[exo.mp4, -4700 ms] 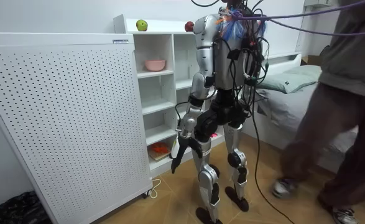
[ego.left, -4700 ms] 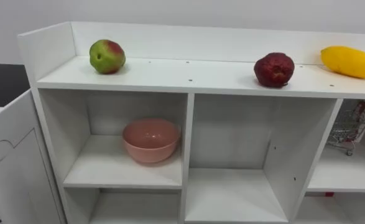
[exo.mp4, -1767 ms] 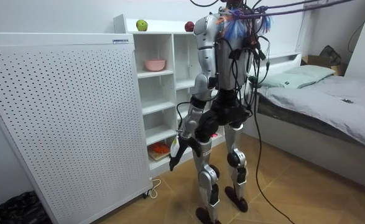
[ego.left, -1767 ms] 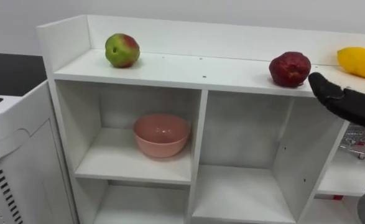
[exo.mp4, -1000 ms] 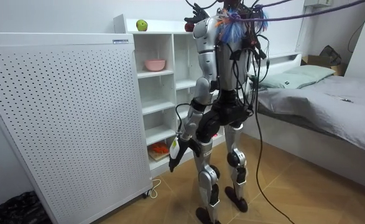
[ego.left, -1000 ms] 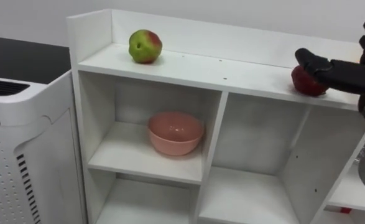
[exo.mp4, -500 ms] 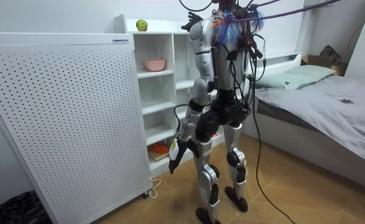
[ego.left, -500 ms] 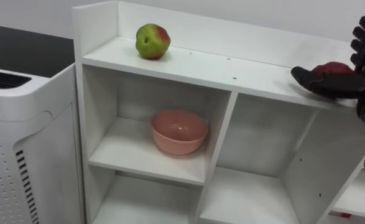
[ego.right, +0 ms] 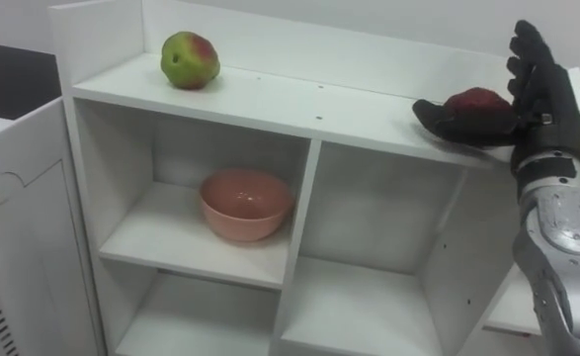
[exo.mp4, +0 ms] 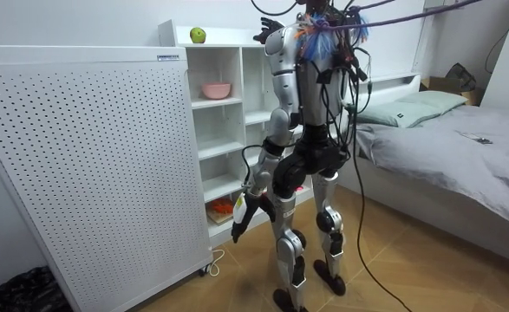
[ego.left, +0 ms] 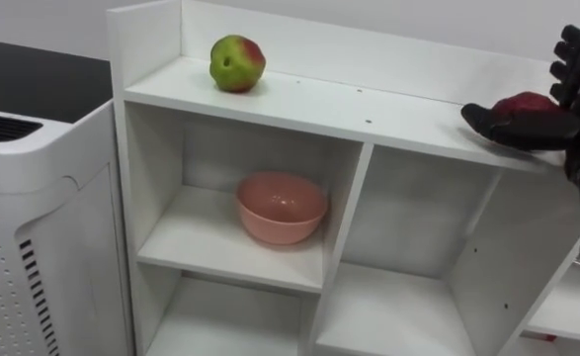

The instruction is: Arrange fruit in the closet

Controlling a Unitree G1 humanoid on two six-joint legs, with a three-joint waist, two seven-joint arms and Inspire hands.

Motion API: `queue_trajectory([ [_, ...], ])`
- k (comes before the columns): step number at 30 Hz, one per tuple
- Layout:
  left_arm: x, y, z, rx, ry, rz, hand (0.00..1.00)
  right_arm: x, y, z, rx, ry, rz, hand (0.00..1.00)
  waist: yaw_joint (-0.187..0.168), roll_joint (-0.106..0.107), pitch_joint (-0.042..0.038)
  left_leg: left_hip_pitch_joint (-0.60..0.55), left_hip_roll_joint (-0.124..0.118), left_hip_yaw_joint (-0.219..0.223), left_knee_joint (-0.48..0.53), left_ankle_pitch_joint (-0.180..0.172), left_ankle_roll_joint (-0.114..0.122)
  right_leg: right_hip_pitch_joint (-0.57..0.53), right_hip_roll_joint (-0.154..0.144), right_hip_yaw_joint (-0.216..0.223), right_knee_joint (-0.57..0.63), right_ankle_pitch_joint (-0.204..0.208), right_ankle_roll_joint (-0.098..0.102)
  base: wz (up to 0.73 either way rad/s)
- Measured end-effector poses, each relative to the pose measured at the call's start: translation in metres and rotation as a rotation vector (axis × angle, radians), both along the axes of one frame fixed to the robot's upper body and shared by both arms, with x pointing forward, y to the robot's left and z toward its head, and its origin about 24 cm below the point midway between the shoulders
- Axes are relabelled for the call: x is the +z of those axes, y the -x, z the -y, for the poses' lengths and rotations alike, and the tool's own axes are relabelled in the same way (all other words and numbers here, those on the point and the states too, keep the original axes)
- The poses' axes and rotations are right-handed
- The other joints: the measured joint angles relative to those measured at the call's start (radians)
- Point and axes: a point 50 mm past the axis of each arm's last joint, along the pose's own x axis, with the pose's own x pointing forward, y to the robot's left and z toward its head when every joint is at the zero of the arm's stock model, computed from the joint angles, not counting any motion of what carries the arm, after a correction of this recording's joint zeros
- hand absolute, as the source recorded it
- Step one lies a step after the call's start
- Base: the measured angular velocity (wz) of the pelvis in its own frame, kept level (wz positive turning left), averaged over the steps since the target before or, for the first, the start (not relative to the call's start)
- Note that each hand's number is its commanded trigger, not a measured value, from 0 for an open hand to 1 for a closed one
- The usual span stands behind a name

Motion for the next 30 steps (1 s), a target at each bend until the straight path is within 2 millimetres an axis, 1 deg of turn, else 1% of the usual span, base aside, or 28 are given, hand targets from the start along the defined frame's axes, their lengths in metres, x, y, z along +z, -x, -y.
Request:
queue_trajectory([
  [8, 0.0, 0.0, -0.001, 0.0, -0.007, 0.003, 0.0, -0.001, 0.0, 0.003, -0.005, 0.002, -0.007, 1.0, 0.001, 0.002, 0.0004, 0.002, 0.0, 0.0, 0.001, 0.0, 0.0, 0.002, 0.0, 0.0, 0.0, 0.0, 0.0, 0.0],
  [13, 0.001, -0.001, -0.003, -0.003, -0.031, 0.016, 0.0, 0.002, 0.001, 0.006, -0.012, 0.035, -0.009, 1.0, 0.001, 0.002, -0.0003, 0.004, 0.0, 0.0, 0.001, 0.0, 0.0, 0.005, 0.0, 0.0, 0.0, 0.0, 0.0, 0.0],
  [21, 0.001, -0.001, -0.003, -0.009, -0.031, 0.015, 0.0, 0.004, 0.001, 0.005, -0.01, 0.044, -0.004, 1.0, -0.002, 0.001, -0.0013, 0.003, 0.0, 0.0, 0.002, 0.0, 0.0, 0.004, 0.0, 0.0, 0.0, 0.0, 0.0, 0.0],
  [23, 0.001, 0.001, -0.003, -0.009, -0.031, 0.01, 0.0, 0.007, 0.003, 0.001, 0.009, 0.053, 0.009, 1.0, -0.005, 0.002, -0.0019, 0.0, 0.0, 0.002, 0.002, 0.0, 0.0, 0.0, 0.0, 0.0, 0.0, 0.0, 0.0, -0.02],
  [25, 0.001, 0.001, -0.002, -0.015, -0.028, 0.009, 0.0, 0.019, 0.007, -0.01, 0.057, 0.083, 0.061, 1.0, -0.01, 0.01, -0.0041, -0.002, 0.0, 0.006, 0.003, 0.0, 0.0, -0.003, 0.0, 0.0, 0.0, 0.0, 0.0, -0.04],
  [26, 0.001, 0.0, -0.002, -0.016, -0.027, 0.009, 0.0, 0.021, 0.009, -0.013, 0.068, 0.092, 0.075, 1.0, -0.01, 0.013, -0.0055, -0.001, 0.0, 0.006, 0.002, 0.0, 0.0, -0.002, 0.0, 0.001, 0.0, 0.0, 0.0, 0.0],
  [28, 0.0, -0.002, 0.0, -0.026, -0.023, 0.016, 0.0, 0.03, 0.017, -0.027, 0.123, 0.118, 0.134, 1.0, -0.006, 0.022, -0.011, 0.007, 0.0, 0.005, 0.0, 0.0, 0.0, 0.006, 0.0, 0.008, 0.0, 0.0, 0.0, 0.0],
  [29, 0.0, -0.002, 0.0, -0.03, -0.023, 0.02, 0.0, 0.032, 0.02, -0.031, 0.137, 0.127, 0.147, 1.0, -0.006, 0.023, -0.0118, 0.01, 0.0, 0.005, 0.0, 0.0, 0.0, 0.007, 0.0, 0.013, 0.0, 0.0, 0.0, 0.0],
  [30, 0.001, -0.004, 0.001, -0.034, -0.023, 0.032, 0.0, 0.032, 0.026, -0.037, 0.166, 0.138, 0.169, 1.0, -0.003, 0.025, -0.0107, 0.018, 0.0, 0.006, -0.001, 0.0, 0.0, 0.014, 0.001, 0.023, -0.001, 0.0, 0.0, 0.0],
])
